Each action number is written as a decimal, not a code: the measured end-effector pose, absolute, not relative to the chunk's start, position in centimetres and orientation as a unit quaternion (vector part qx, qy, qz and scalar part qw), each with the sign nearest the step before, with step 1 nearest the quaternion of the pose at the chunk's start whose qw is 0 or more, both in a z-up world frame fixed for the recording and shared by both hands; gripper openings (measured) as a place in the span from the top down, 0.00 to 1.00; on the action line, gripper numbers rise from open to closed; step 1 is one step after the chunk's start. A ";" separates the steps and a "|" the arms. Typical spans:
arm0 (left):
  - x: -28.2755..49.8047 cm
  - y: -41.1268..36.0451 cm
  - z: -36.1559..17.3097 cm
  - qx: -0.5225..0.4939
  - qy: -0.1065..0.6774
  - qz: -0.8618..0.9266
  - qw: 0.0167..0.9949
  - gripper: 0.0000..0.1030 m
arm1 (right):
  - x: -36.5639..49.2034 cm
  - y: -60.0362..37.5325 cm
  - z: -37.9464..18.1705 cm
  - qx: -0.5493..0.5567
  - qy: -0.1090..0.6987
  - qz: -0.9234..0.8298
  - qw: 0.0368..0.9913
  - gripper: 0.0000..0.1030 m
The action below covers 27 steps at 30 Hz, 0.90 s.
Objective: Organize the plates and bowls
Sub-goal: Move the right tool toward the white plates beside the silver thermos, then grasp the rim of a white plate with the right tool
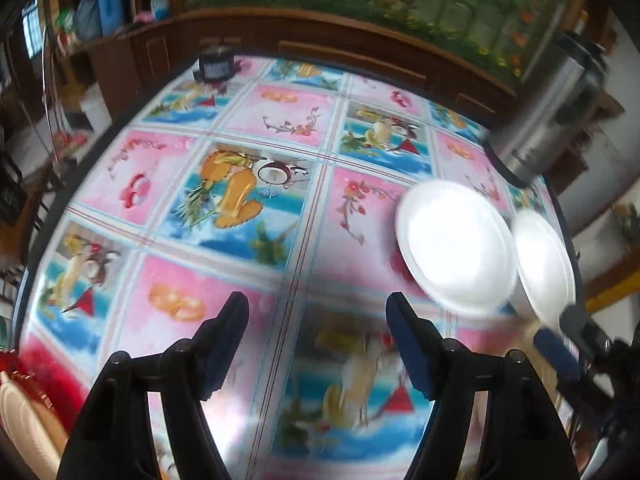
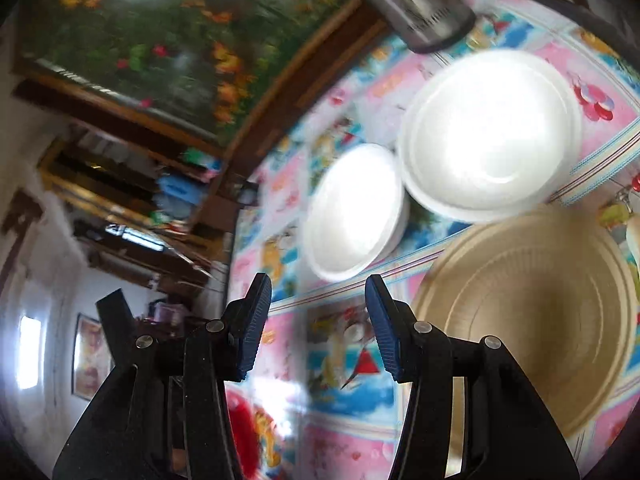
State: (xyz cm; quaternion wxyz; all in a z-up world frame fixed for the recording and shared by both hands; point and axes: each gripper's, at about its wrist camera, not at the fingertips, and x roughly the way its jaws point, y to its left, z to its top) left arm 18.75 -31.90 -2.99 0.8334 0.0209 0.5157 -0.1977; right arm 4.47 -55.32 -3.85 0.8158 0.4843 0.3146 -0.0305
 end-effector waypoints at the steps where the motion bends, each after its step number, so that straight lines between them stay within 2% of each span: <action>1: 19.6 -32.3 -3.3 0.016 0.524 -0.196 0.829 0.31 | 5.2 -55.9 -4.3 0.496 0.320 -0.030 0.807 0.52; 13: 23.7 -36.8 -6.1 0.025 0.570 -0.215 0.793 0.31 | 7.8 -58.1 -6.4 0.513 0.349 -0.062 0.782 0.52; 21: 23.9 -35.7 -4.2 -0.025 0.558 -0.251 0.790 0.31 | 8.1 -58.8 -7.1 0.515 0.341 -0.089 0.781 0.52; 22: 23.9 -35.9 -4.2 -0.029 0.558 -0.254 0.789 0.31 | 8.0 -58.9 -7.1 0.515 0.337 -0.096 0.783 0.55; 24: 24.0 -36.6 -4.6 -0.025 0.566 -0.260 0.781 0.30 | 8.1 -59.0 -7.6 0.518 0.332 -0.104 0.782 0.66; 27: 24.2 -37.5 -5.7 -0.023 0.576 -0.259 0.775 0.30 | 8.2 -59.0 -8.1 0.521 0.333 -0.104 0.779 0.68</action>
